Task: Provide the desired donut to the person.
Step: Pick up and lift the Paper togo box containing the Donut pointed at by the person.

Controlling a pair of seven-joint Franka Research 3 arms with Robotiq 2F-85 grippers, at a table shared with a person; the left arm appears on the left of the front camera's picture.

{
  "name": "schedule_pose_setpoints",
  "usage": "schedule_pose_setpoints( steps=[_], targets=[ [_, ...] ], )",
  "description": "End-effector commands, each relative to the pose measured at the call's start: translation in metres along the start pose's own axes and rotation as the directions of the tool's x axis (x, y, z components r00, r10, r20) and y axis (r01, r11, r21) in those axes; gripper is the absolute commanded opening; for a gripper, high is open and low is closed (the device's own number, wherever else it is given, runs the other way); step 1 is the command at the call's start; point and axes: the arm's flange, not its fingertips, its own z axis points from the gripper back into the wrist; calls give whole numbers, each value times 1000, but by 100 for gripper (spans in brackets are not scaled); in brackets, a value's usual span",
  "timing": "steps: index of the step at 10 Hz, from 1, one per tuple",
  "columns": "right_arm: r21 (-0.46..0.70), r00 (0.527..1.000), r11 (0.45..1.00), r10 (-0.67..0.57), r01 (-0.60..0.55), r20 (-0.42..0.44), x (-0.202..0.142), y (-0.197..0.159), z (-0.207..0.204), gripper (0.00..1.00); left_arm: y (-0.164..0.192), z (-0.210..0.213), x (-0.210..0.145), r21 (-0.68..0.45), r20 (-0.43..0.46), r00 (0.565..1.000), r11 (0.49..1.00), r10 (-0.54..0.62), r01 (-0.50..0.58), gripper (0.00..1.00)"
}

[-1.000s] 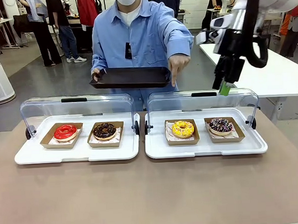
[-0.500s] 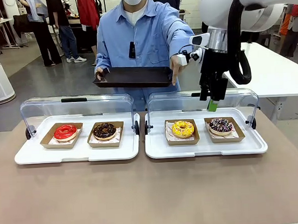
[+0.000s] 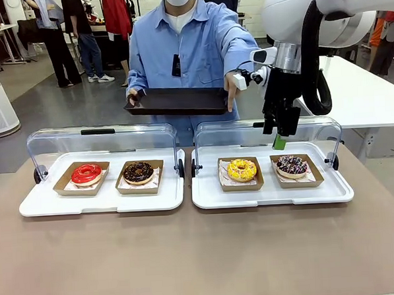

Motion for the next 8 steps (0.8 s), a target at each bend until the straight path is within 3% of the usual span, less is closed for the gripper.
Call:
schedule_pose_setpoints(
  steps=[1,6,8],
  targets=[
    [13,1000,1000,-6,6,-2,1,-3,3,100,-1,0,0,5,28,999,1000,-22,22,100],
    [1,1000,1000,0,0,0,0,0,0,100,-1,0,0,5,28,999,1000,-22,22,100],
    [-80,994,997,-22,14,-104,36,1,-12,100,-1,0,0,5,28,999,1000,-22,22,100]
  ],
)
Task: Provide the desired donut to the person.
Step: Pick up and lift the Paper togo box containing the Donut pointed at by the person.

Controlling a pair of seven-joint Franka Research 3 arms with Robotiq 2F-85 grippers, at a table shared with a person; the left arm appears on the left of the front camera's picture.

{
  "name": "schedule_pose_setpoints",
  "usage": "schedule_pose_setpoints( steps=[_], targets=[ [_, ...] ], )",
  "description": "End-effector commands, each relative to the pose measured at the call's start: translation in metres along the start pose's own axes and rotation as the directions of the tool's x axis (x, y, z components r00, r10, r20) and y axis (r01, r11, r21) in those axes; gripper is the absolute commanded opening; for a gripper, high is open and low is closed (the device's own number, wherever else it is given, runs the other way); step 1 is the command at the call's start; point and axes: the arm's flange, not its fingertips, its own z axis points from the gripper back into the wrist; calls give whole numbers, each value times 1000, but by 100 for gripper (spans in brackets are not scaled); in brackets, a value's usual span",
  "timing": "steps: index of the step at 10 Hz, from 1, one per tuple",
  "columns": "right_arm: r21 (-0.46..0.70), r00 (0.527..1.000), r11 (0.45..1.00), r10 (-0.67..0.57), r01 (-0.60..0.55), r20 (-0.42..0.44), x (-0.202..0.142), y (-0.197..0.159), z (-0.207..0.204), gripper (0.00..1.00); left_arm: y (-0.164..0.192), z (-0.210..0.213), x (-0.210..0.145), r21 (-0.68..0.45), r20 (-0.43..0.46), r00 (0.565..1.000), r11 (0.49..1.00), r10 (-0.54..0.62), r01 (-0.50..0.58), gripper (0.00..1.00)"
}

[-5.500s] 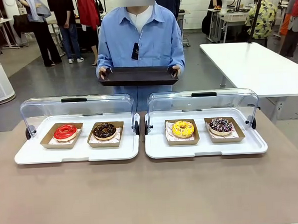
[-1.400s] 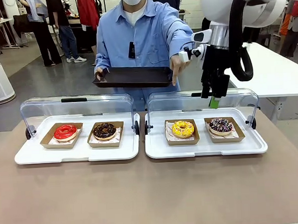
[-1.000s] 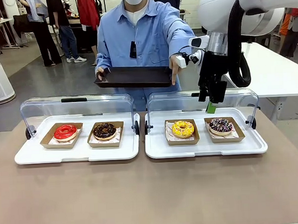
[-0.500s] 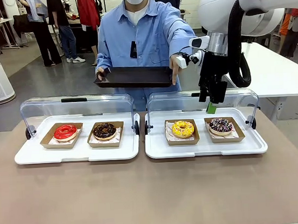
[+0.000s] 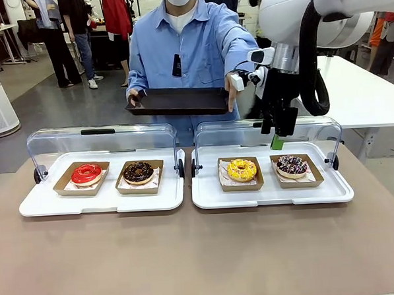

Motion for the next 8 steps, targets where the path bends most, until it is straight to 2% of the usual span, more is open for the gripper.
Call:
schedule_pose_setpoints(
  steps=[1,4,5,8],
  targets=[
    [-80,994,996,-57,49,-92,36,0,-16,100,-1,0,-1,5,28,999,1000,-22,22,100],
    [-171,986,978,-140,123,-91,79,-3,-51,100,-1,0,-1,5,28,999,1000,-22,22,100],
    [-211,982,966,-168,147,-86,85,-8,-61,100,-1,0,-1,5,28,999,1000,-22,22,100],
    [-231,984,964,-156,134,-81,92,-14,-87,100,-1,0,-1,5,28,999,1000,-22,22,100]
  ],
)
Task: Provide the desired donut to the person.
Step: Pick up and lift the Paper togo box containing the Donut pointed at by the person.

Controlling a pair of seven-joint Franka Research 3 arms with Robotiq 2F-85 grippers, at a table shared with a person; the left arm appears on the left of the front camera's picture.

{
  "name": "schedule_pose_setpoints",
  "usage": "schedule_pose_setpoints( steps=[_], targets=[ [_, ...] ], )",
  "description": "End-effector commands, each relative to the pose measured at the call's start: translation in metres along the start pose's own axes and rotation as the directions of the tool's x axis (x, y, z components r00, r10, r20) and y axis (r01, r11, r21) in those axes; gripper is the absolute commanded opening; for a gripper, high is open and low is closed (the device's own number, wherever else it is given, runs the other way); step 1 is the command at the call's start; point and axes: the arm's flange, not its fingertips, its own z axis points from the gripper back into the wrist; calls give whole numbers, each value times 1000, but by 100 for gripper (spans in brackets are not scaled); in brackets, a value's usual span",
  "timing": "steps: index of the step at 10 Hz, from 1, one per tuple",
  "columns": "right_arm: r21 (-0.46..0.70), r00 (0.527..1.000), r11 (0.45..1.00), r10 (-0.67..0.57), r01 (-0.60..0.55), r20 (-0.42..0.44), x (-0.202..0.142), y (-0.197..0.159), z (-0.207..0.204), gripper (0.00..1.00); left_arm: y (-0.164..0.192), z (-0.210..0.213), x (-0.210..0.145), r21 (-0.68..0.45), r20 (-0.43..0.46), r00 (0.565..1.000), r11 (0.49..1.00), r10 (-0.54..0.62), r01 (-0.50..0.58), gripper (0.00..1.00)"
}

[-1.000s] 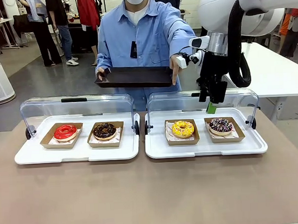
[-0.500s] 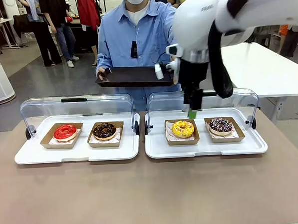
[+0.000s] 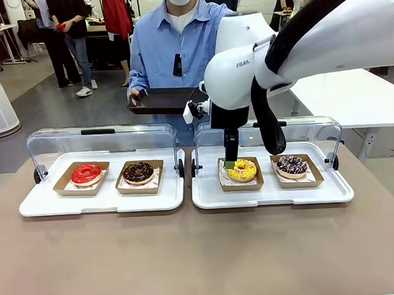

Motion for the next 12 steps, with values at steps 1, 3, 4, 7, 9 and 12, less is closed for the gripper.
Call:
schedule_pose_setpoints(
  steps=[1,3,4,7,9,12],
  targets=[
    [-27,1000,1000,-16,16,-24,1,6,-6,100,-1,0,-1,5,28,999,1000,-22,22,100],
    [0,1000,1000,0,0,0,0,0,0,100,-1,0,-1,5,28,999,1000,-22,22,100],
    [0,1000,1000,0,0,0,0,0,0,100,-1,0,-1,5,28,999,1000,-22,22,100],
    [0,1000,1000,0,0,0,0,0,0,100,-1,0,-1,5,28,999,1000,-22,22,100],
    [-6,1000,1000,0,0,-1,1,-2,-1,100,-1,0,-1,5,28,999,1000,-22,22,100],
    [-51,999,999,13,-15,-30,16,16,-22,100,-1,0,-1,5,28,999,1000,-22,22,100]
  ],
)
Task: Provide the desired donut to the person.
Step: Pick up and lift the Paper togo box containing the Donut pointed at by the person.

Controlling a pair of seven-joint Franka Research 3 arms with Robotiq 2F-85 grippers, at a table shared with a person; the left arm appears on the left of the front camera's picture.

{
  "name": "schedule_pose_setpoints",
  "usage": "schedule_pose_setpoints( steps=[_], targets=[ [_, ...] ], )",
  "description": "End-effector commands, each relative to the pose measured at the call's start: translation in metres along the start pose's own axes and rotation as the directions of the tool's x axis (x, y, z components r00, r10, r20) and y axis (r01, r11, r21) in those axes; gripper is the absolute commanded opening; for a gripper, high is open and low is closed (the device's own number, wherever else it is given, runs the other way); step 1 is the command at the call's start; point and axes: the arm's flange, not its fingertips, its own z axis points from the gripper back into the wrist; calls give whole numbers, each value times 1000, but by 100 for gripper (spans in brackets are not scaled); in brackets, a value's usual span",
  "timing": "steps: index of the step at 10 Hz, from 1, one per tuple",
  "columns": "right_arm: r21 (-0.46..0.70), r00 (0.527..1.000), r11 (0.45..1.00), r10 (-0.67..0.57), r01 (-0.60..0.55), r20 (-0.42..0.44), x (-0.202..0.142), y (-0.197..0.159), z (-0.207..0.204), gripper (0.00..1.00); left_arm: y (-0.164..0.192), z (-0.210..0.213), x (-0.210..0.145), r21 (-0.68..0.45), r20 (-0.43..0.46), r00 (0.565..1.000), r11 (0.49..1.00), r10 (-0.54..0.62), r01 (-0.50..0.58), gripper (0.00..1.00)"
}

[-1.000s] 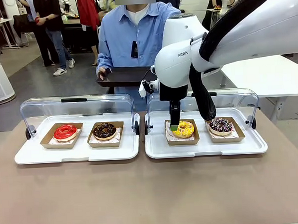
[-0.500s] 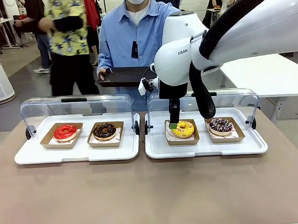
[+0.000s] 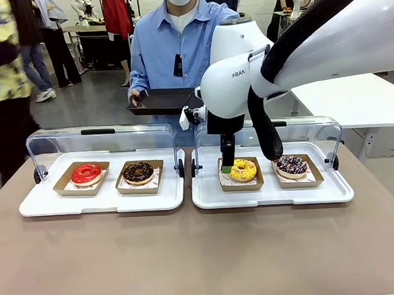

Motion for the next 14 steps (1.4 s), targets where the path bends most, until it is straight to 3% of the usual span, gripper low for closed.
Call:
schedule_pose_setpoints(
  steps=[1,6,14],
  targets=[
    [-37,1000,999,-9,8,-11,9,11,-23,100,-1,0,-1,5,28,999,1000,-22,22,100],
    [-19,998,998,-55,55,-37,2,7,-61,100,-1,0,-1,5,28,999,1000,-22,22,100],
    [-21,999,999,37,-37,-11,-14,-11,-92,100,-1,0,-1,5,28,999,1000,-22,22,100]
  ],
)
